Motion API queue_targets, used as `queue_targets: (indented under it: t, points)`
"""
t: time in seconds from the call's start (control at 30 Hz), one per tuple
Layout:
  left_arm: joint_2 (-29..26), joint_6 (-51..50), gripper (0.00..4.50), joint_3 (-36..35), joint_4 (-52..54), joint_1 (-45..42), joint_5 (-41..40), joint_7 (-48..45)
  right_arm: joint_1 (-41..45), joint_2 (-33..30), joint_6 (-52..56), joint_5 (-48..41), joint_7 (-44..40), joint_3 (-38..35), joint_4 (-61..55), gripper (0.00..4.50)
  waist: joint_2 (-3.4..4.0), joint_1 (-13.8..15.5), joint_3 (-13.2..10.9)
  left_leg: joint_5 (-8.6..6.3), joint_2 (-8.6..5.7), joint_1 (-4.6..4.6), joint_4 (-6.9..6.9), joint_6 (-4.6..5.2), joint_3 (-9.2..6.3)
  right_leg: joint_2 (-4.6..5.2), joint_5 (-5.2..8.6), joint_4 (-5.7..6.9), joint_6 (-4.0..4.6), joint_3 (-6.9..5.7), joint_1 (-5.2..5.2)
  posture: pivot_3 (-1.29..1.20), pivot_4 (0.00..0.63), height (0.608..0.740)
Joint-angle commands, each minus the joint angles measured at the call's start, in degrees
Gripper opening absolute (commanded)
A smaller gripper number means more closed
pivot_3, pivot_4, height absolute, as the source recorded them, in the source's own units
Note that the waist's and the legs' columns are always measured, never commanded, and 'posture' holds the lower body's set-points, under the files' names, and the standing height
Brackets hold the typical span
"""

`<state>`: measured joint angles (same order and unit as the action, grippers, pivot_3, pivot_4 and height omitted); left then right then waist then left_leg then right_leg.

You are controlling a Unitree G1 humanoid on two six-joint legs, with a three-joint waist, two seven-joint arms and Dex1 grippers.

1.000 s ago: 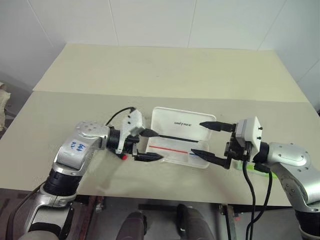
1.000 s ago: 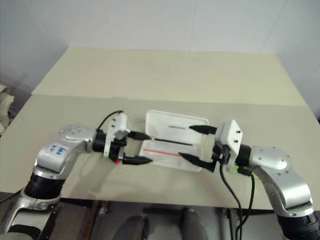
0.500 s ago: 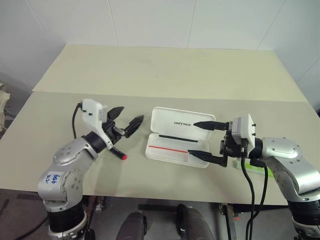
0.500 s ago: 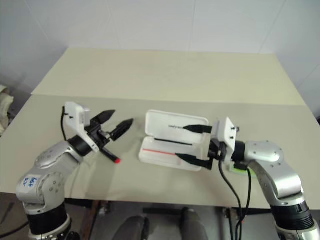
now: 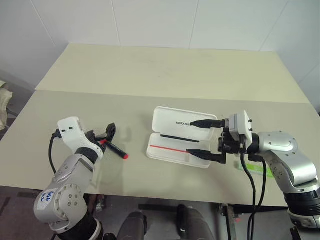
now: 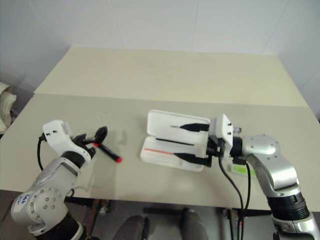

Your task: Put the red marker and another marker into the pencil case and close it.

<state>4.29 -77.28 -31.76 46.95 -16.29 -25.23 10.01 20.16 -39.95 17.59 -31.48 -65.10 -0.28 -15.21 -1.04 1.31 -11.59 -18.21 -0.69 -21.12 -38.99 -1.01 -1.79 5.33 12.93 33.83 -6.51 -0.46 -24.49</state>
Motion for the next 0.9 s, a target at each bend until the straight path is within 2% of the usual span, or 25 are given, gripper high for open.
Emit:
queue_targets:
  t: [0.03, 0.6, 0.9]
  points:
    - [1.95, -2.83, 4.45, -2.71, 2.82, -1.40, 0.23, 1.53, 2.18, -0.68, -0.20, -0.30, -1.52, -0.14, -0.21, 4.50, 0.00, -0.03, 0.00, 0.00, 0.01, 0.00, 0.00, 0.00, 0.00, -0.01, 0.00, 0.00, 0.01, 0.00, 0.00, 0.00, 0.150, 0.740]
    - [5.18, -14.49, 4.45, -4.71, 2.50, -4.86, 6.08, 1.40, 7.16, -0.63, 0.52, 0.05, -5.00, 0.89, 2.47, 4.50, -0.02, -0.12, 0.00, -0.01, 0.01, -0.01, 0.02, -0.03, 0.01, -0.01, 0.02, -0.06, 0.04, -0.02, -0.01, 0.00, 0.150, 0.740]
    - [2.92, -15.22, 4.45, -3.35, -2.40, -5.06, 9.37, 0.24, 7.93, -0.22, 0.98, -0.27, -4.52, 1.45, 1.61, 4.50, -0.02, -0.11, 0.00, -0.03, 0.02, -0.03, 0.03, -0.05, 0.00, 0.01, 0.03, -0.11, 0.05, -0.03, -0.01, 0.00, 0.150, 0.740]
